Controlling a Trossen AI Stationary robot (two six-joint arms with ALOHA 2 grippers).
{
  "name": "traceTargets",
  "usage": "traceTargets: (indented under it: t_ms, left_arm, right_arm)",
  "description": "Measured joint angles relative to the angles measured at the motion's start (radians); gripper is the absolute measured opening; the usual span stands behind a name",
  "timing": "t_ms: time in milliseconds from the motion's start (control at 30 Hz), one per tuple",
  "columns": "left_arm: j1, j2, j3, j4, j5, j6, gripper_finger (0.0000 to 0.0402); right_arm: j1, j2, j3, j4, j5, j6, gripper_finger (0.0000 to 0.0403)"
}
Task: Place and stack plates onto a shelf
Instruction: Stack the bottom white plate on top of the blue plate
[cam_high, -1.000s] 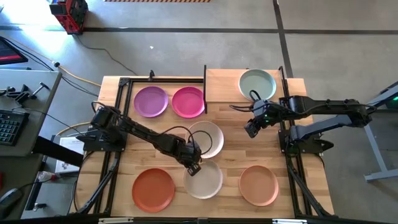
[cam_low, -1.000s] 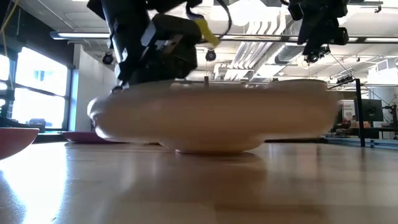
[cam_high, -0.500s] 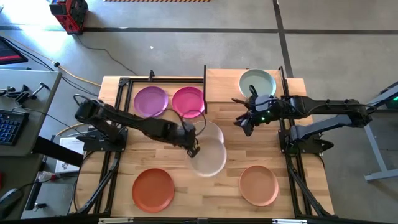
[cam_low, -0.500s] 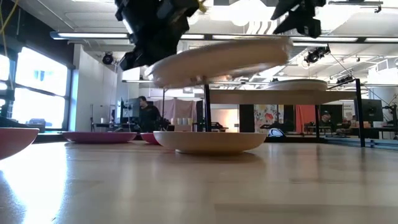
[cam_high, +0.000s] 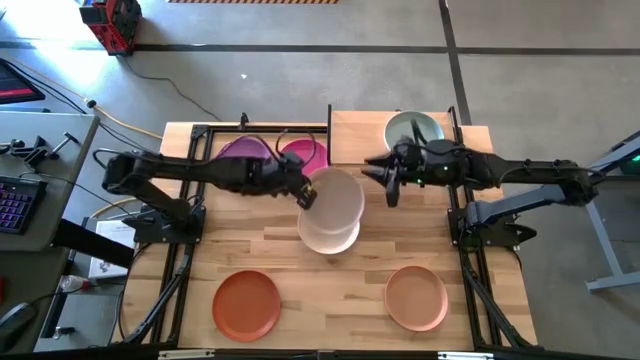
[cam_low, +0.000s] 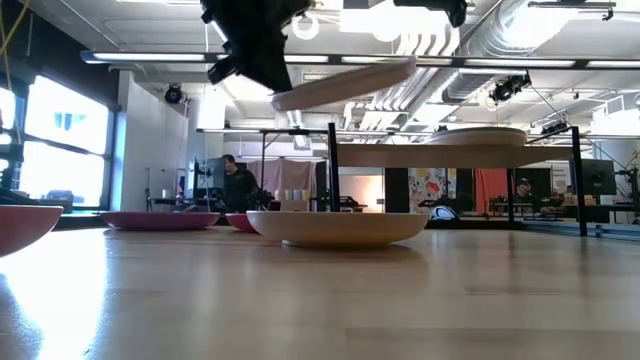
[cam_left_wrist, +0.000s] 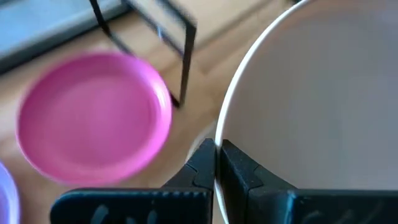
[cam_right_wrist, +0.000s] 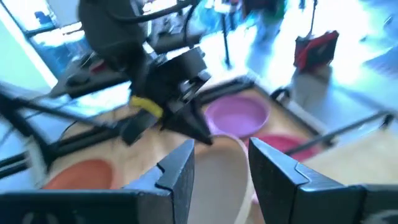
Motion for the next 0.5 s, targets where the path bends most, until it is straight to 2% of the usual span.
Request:
traceTargets:
  t_ms: [233, 500]
  left_arm:
    - [0.056, -0.007, 0.118, -0.062, -0.086, 0.144, 0.0001]
    - [0.113, -0.007, 0.185, -0.110, -0.253, 0.280, 0.0001]
  right_arm:
    - [-0.086, 0.000, 0.000, 0.049, 0.051, -0.035, 0.0133]
    - [-0.172, 0.000, 0.000, 0.033, 0.050, -0.036, 0.0133]
